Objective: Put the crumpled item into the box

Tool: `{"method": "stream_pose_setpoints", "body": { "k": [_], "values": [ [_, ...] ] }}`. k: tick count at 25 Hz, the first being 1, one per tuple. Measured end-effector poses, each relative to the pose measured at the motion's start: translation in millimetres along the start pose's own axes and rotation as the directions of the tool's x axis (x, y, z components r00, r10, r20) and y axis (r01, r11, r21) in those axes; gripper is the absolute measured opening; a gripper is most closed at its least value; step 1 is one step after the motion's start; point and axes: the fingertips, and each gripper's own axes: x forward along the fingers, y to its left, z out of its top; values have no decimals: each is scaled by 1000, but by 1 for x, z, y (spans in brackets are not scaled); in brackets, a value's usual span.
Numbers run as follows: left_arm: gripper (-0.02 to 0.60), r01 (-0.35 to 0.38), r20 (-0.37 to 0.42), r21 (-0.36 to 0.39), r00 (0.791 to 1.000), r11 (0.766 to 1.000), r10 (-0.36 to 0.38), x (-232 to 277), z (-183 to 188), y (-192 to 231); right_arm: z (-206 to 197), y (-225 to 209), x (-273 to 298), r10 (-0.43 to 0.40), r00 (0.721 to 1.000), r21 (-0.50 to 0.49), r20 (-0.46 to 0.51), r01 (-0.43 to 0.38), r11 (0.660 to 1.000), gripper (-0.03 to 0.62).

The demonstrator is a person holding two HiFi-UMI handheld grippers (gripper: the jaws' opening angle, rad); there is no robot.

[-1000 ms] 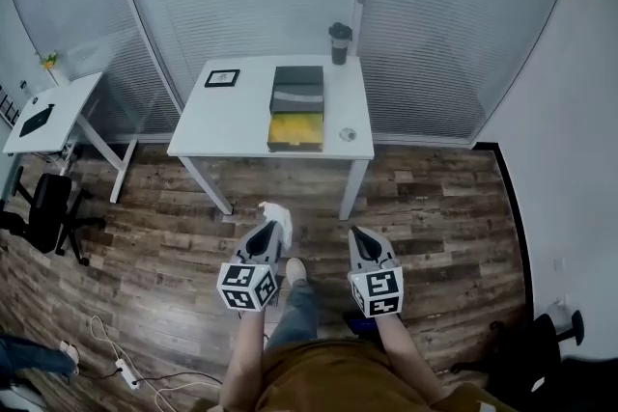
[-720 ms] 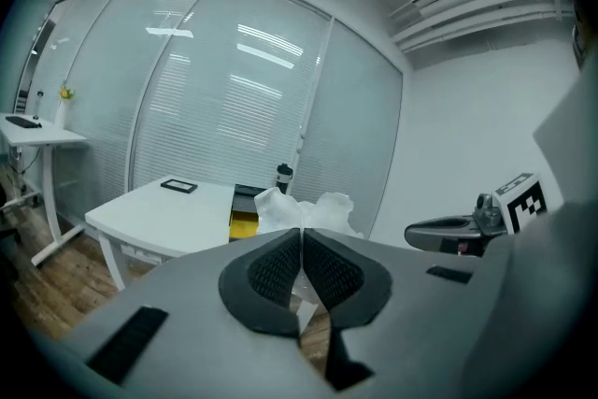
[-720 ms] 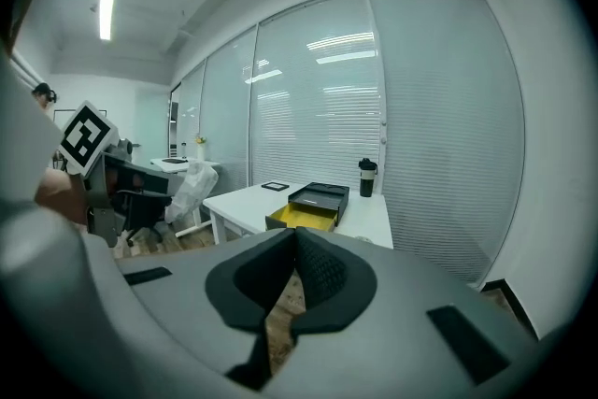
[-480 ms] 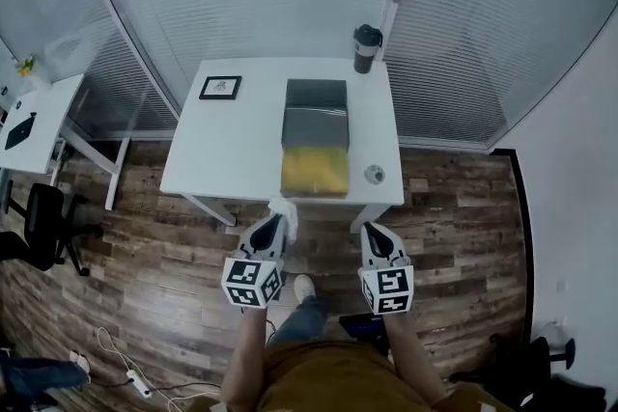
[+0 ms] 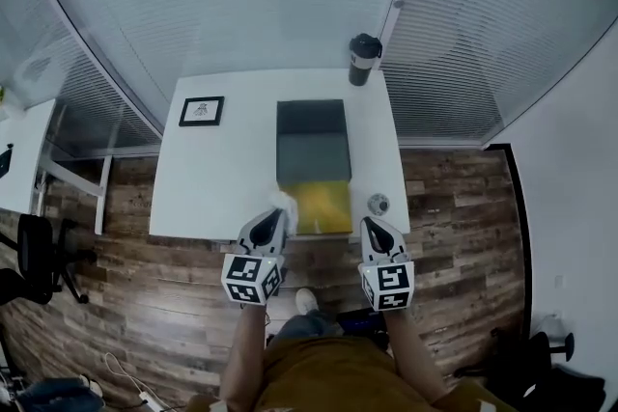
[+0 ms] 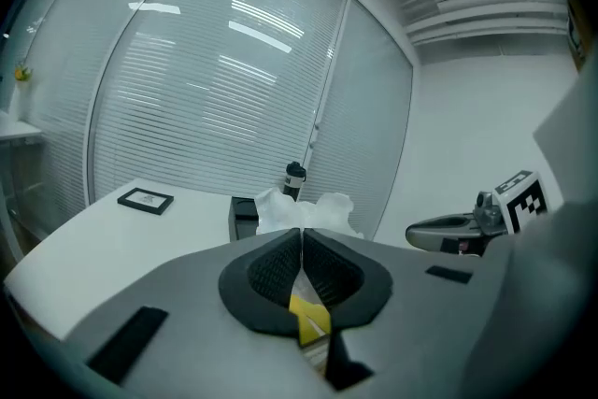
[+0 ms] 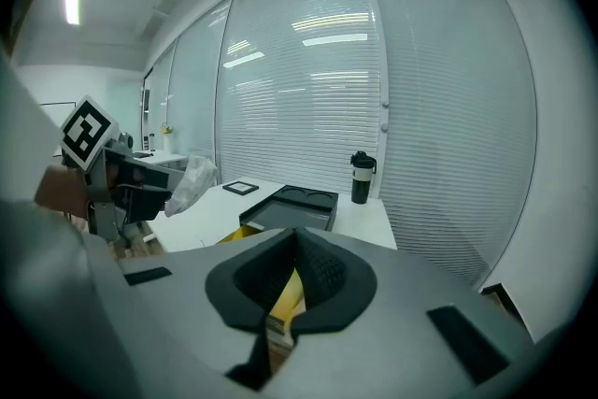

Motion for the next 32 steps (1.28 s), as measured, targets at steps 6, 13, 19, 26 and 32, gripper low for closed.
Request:
{"method": "stream_pose_setpoints", "body": {
  "k": [6, 13, 19, 26, 32],
  "values": [
    [32, 19, -8, 10, 1000, 1000, -19, 19, 7, 11, 5, -8, 16, -23, 1000, 20, -1, 23, 1000, 12],
    [32, 15, 12, 37, 1000, 999, -16, 28, 22, 14, 19, -14, 27, -14, 999, 25, 29, 13, 1000, 12],
    [32, -5, 16, 42, 1000, 999, 5, 42, 33, 24, 26, -21, 50, 14, 999, 54, 46, -16, 998, 12],
    [32, -17, 8, 29, 1000, 999, 17, 55, 27, 23, 20, -33, 56, 24, 999, 67, 39, -27, 997, 12],
    [32, -24, -28, 17, 999, 1000, 25, 65, 10, 23, 1, -35, 61, 46, 999, 71, 0, -45, 996, 12]
  ]
}}
